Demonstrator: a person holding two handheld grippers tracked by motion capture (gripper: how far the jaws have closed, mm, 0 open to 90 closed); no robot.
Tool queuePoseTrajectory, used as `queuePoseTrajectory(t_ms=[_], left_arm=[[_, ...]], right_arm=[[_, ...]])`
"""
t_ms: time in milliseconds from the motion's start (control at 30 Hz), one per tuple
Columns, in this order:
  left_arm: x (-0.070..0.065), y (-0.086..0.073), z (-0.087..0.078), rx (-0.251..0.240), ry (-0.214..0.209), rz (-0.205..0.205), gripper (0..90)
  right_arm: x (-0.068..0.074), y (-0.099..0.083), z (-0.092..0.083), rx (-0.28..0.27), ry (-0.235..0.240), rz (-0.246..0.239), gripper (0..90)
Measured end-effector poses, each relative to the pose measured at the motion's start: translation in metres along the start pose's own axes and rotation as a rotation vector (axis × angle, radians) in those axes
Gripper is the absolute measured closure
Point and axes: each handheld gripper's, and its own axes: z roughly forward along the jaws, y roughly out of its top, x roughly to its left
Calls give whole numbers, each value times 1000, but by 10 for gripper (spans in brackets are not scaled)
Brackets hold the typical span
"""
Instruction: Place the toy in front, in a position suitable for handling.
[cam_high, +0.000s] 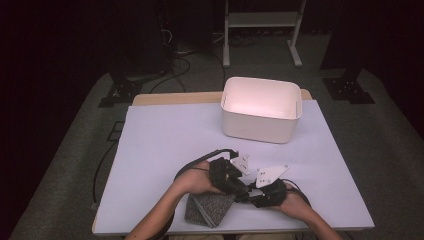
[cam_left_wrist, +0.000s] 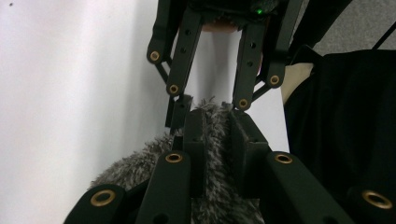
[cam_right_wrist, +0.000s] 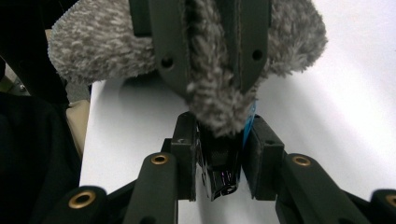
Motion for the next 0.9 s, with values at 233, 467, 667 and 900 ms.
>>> queuePoseTrajectory(t_ms=[233, 467, 667, 900], left_arm=[[3, -6, -2, -20, -10, -17, 777], [4, -29, -17, -45, 13, -72, 774], [4, -55, -35, -56, 49, -126, 774], [3, -81, -50, -91, 80, -179, 773]], right_arm=[[-1, 0, 0, -1, 5, 10, 673], [-1, -1, 1, 5, 3, 11, 674], [-1, -1, 2, 15, 1, 13, 671], [-1, -2, 4, 34, 4, 5, 671]])
